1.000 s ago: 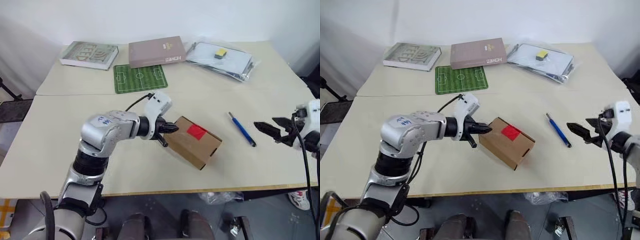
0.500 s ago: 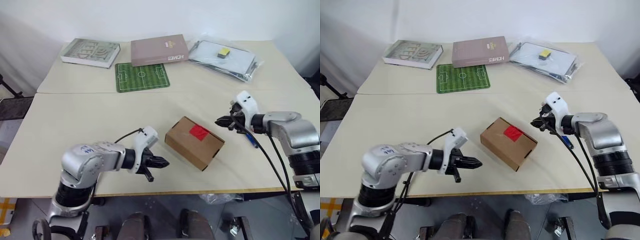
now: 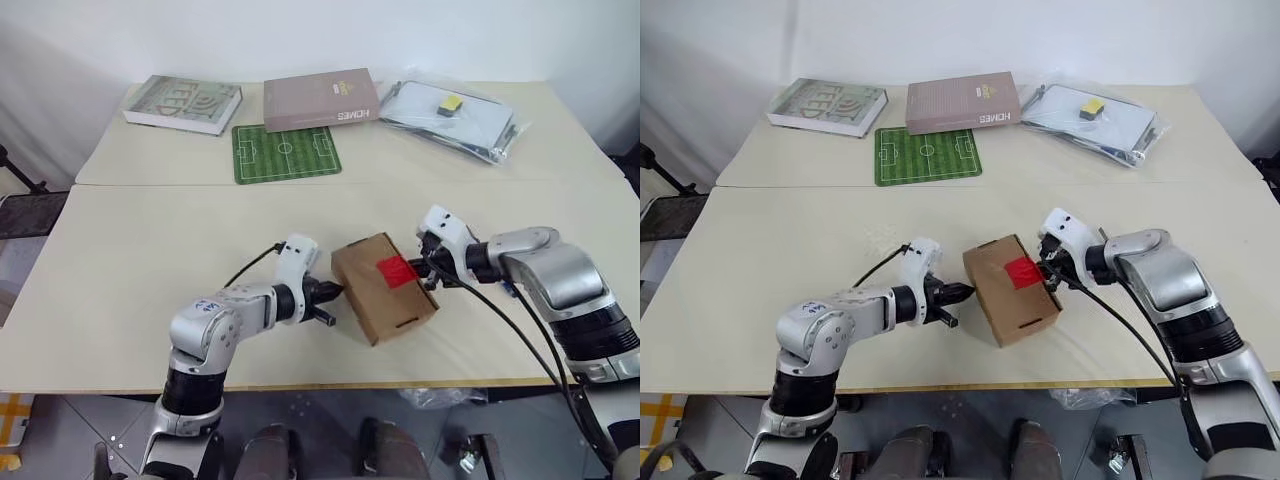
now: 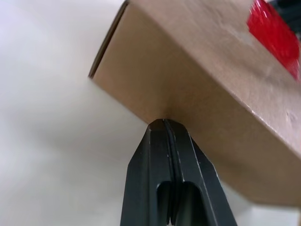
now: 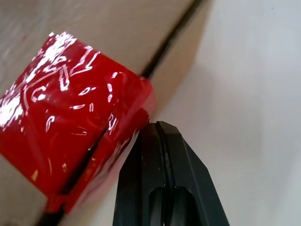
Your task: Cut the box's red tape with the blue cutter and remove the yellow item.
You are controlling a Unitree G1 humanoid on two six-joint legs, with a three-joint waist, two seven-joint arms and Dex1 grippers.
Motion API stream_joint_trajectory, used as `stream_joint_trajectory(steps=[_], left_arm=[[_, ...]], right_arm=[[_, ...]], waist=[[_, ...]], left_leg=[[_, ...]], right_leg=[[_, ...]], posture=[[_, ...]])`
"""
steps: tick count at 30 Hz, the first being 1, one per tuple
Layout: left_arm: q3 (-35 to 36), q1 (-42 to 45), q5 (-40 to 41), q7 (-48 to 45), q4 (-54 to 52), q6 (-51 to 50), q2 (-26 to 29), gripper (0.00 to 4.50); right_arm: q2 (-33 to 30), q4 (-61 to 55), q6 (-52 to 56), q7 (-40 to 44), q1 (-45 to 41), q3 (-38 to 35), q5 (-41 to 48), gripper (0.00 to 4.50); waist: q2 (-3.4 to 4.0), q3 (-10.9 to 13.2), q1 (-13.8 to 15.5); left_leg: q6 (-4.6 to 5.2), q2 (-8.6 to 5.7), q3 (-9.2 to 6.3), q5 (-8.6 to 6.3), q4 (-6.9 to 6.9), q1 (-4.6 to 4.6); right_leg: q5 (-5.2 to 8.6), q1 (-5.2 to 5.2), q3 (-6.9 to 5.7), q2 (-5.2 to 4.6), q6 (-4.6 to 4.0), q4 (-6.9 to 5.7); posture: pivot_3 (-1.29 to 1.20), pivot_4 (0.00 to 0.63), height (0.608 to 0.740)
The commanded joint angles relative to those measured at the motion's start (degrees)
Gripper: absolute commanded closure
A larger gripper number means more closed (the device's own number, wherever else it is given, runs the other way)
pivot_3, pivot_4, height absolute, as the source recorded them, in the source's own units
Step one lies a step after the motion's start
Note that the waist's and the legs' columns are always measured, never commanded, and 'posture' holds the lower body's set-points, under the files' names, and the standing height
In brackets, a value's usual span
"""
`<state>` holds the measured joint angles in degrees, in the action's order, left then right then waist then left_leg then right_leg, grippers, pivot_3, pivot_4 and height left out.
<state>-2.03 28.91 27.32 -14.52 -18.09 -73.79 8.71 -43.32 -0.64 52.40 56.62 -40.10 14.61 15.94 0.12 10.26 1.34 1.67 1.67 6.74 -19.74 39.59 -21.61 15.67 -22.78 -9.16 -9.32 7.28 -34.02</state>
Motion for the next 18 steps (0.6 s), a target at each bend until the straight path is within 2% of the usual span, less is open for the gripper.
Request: stream_joint_trajectory(steps=[1, 9, 18], left_arm=[[-0.1, 2.1, -0.3, -0.7, 1.0, 2.6, 0.1, 4.5], [-0.4, 4.2, -1.5, -1.3, 5.0, 4.7, 0.7, 4.5], [-0.4, 3.4, -2.1, -2.5, 5.2, 5.2, 4.0, 4.5]], right_arm=[[2.1, -4.5, 1.8, -1.6, -0.2, -1.8, 1.7, 4.49], [4.7, -4.9, 3.2, -4.4, -1.0, -2.3, 1.5, 4.49], [2.4, -5.2, 2.2, -5.0, -1.1, -2.0, -0.5, 4.49]], waist=[[0.0, 0.0, 0.0], [0.0, 0.0, 0.0], [0.0, 0.0, -0.1]], left_leg=[[0.0, 0.0, 0.0, 0.0, 0.0, 0.0], [0.0, -0.02, 0.0, 0.0, 0.0, -0.01], [0.0, -0.02, 0.0, 0.0, -0.01, -0.01]], right_leg=[[0.0, 0.0, 0.01, 0.0, 0.0, -0.01], [0.0, -0.01, -0.02, 0.0, 0.0, 0.0], [0.0, -0.01, -0.01, 0.01, 0.0, 0.0]], posture=[[0.0, 0.15, 0.74], [0.0, 0.15, 0.74], [0.0, 0.15, 0.74]])
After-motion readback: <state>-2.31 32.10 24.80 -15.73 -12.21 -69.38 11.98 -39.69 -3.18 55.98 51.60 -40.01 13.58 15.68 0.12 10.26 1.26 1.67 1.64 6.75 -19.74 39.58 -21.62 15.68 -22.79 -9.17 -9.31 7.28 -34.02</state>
